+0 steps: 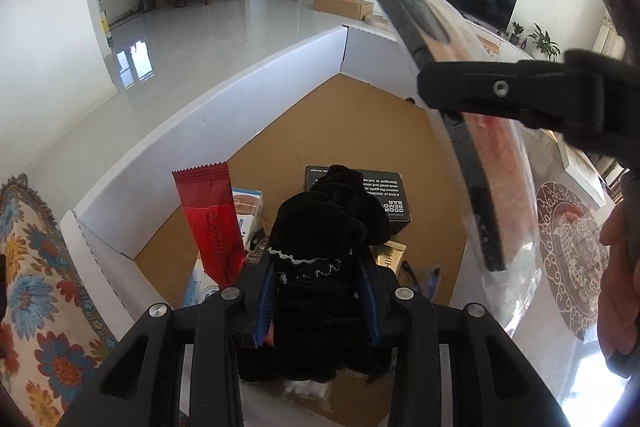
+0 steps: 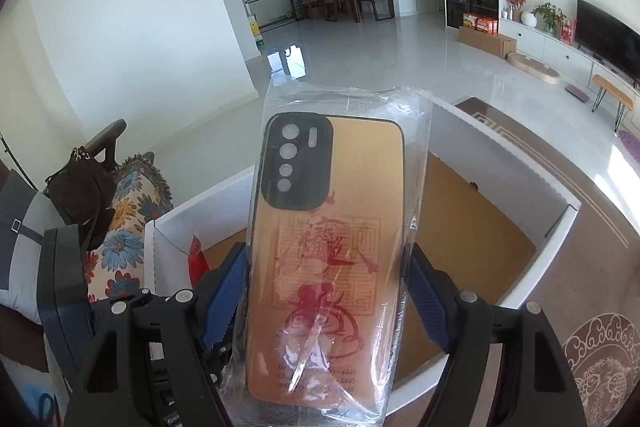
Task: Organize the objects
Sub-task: 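Carry the pouch and phone case over the bin with both tools, then open both tools to drop the pouch and phone case into the bin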
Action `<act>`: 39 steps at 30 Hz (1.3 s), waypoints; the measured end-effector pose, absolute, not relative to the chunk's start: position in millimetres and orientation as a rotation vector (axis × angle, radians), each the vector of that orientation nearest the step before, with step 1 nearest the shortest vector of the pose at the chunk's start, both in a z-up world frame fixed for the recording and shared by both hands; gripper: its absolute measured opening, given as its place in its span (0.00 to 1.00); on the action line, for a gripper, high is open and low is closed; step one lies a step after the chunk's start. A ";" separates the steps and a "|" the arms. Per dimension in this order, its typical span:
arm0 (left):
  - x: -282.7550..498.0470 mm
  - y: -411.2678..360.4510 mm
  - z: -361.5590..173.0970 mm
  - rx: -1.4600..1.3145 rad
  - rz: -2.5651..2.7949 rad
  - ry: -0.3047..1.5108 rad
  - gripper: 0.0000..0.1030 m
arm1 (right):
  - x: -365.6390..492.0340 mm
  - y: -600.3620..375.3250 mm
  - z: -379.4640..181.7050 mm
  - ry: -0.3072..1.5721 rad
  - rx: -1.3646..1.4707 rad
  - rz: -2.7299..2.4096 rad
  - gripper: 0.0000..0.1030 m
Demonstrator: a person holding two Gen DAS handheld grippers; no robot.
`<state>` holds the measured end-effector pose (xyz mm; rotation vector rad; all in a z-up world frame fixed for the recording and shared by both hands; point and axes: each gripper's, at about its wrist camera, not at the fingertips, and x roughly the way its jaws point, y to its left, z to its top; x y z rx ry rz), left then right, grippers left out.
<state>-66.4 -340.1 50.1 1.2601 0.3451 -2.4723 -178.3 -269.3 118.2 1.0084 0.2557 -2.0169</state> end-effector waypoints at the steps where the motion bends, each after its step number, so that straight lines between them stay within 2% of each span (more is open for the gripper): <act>1: -64.1 -344.5 45.8 1.271 -2.452 0.342 0.38 | -177.7 -282.6 104.0 0.290 1.049 -1.991 0.75; 2: -62.6 -348.2 41.4 1.286 -2.431 0.340 0.44 | -182.8 -292.6 85.8 0.321 1.105 -1.968 0.75; 3: -60.4 -351.4 38.0 1.296 -2.417 0.340 0.55 | -184.9 -297.6 69.7 0.338 1.151 -1.957 0.75; 4: -57.3 -353.4 36.0 1.298 -2.411 0.337 0.62 | -187.6 -298.2 56.8 0.345 1.185 -1.951 0.75; 6: -52.5 -353.4 36.6 1.275 -2.400 0.309 0.84 | -188.7 -291.7 43.8 0.335 1.219 -1.961 0.75; 8: -49.8 -350.4 40.6 1.244 -2.402 0.282 0.90 | -188.5 -277.9 45.2 0.304 1.214 -1.977 0.78; 10: -46.6 -344.0 48.1 1.195 -2.412 0.284 0.90 | -189.4 -262.6 54.7 0.302 1.197 -2.010 0.87; 13: -37.9 -332.0 68.5 1.078 -2.418 0.318 0.91 | -189.9 -239.0 77.2 0.315 1.170 -2.057 0.93; 15: -38.1 -327.0 79.4 1.047 -2.413 0.340 1.00 | -188.7 -225.0 89.4 0.330 1.151 -2.082 0.97; 16: -37.4 -326.1 82.3 1.036 -2.400 0.359 1.00 | -188.9 -217.3 97.6 0.332 1.132 -2.090 0.99; 18: -36.4 -319.8 87.8 1.033 -2.314 0.361 1.00 | -185.6 -202.8 110.2 0.328 1.087 -2.106 1.00; 23: -41.0 -307.4 90.2 1.054 -2.224 0.238 1.00 | -180.3 -178.3 127.4 0.313 0.999 -2.171 1.00; 30: -16.4 -309.6 98.5 0.964 -2.298 0.456 1.00 | -175.2 -169.8 119.7 0.337 0.949 -2.172 1.00; 33: -11.7 -312.2 102.7 0.928 -2.267 0.469 1.00 | -165.4 -175.1 118.1 0.409 0.909 -2.156 1.00; 39: -8.3 -313.6 107.2 0.922 -2.264 0.443 1.00 | -155.8 -186.2 121.1 0.428 0.895 -2.117 1.00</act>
